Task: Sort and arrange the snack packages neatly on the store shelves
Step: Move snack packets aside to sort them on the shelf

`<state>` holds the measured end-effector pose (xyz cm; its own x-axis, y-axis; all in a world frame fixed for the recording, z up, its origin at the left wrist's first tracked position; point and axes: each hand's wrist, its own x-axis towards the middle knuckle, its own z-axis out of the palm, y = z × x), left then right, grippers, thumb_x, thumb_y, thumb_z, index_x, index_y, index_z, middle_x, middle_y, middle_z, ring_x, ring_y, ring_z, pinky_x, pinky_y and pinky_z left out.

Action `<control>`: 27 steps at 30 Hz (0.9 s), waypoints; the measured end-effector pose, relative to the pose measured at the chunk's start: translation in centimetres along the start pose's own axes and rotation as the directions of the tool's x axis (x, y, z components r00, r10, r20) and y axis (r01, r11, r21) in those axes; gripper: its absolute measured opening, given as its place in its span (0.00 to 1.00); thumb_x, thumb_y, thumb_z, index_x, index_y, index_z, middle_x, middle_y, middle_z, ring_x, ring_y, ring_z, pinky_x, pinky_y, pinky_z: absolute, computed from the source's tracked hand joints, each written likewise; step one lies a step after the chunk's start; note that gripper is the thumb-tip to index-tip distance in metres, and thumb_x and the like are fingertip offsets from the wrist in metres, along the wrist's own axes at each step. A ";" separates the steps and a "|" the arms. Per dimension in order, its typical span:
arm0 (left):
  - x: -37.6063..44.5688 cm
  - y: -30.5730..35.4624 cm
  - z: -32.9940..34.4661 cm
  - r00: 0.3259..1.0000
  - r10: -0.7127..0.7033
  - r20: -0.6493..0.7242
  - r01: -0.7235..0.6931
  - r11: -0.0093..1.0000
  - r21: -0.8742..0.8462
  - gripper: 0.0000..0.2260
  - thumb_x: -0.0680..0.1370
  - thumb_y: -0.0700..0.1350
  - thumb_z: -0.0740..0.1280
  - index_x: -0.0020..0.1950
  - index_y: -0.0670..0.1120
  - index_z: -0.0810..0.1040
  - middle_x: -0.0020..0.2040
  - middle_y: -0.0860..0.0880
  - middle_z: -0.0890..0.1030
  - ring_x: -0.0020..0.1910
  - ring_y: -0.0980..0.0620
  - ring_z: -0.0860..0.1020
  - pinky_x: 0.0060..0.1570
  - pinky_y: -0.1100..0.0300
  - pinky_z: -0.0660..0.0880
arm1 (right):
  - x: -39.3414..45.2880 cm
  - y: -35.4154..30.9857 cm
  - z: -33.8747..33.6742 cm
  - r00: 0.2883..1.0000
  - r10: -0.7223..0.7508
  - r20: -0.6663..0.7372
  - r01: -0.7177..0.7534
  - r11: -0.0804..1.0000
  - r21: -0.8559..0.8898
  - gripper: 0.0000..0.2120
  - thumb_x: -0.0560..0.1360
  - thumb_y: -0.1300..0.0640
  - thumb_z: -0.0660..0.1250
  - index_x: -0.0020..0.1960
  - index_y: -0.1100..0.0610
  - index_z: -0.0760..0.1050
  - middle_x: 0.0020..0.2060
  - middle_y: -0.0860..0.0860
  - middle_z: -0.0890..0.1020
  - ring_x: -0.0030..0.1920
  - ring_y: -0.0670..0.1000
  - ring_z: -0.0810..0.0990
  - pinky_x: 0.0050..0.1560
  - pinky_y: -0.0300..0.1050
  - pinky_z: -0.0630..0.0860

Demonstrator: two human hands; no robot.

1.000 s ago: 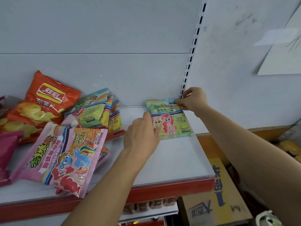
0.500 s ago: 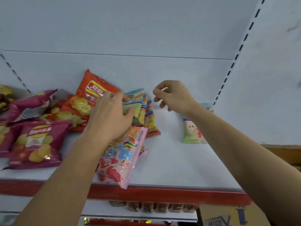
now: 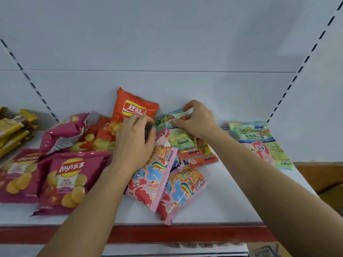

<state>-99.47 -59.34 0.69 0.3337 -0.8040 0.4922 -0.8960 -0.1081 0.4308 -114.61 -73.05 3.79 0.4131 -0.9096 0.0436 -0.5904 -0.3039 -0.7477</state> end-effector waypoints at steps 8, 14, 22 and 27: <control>0.9 -1.0 0.0 1.000 0.018 0.024 -0.018 1.000 0.014 0.07 0.78 0.48 0.67 0.55 0.52 0.76 0.54 0.53 0.78 0.55 0.48 0.75 0.54 0.42 0.75 | -3.4 -1.3 -2.8 0.947 0.134 -0.291 0.097 0.746 0.659 0.19 0.75 0.65 0.74 0.60 0.52 0.72 0.46 0.55 0.83 0.36 0.54 0.84 0.32 0.58 0.82; 1.0 2.2 -2.1 1.000 0.002 -0.025 -0.009 0.964 -0.265 0.09 0.84 0.49 0.61 0.56 0.49 0.79 0.48 0.55 0.82 0.48 0.55 0.80 0.47 0.57 0.77 | -6.1 -1.3 -6.2 0.934 0.270 -0.233 0.179 0.210 0.961 0.19 0.75 0.73 0.69 0.62 0.58 0.72 0.54 0.61 0.84 0.47 0.59 0.86 0.50 0.59 0.83; -0.8 8.9 -3.9 0.955 0.092 0.282 0.119 0.751 -0.649 0.14 0.82 0.57 0.59 0.50 0.50 0.80 0.32 0.59 0.82 0.31 0.60 0.81 0.28 0.68 0.74 | -9.6 0.5 -7.8 0.933 0.296 -0.206 0.131 0.255 0.958 0.06 0.78 0.64 0.69 0.53 0.64 0.77 0.49 0.62 0.85 0.51 0.63 0.85 0.59 0.67 0.79; -1.8 10.0 -3.2 0.962 0.084 0.259 0.126 0.706 -0.697 0.07 0.80 0.51 0.65 0.56 0.54 0.81 0.31 0.59 0.81 0.30 0.63 0.78 0.30 0.72 0.72 | -10.8 2.3 -10.8 0.878 0.355 -0.321 0.189 0.358 0.914 0.06 0.79 0.61 0.70 0.45 0.61 0.73 0.40 0.57 0.85 0.44 0.58 0.86 0.56 0.63 0.82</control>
<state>-108.09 -57.15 6.51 0.1700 -0.9341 0.3139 -0.3860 0.2300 0.8934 -127.89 -66.96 8.77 -0.0695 -0.9975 -0.0145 0.5007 -0.0224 -0.8653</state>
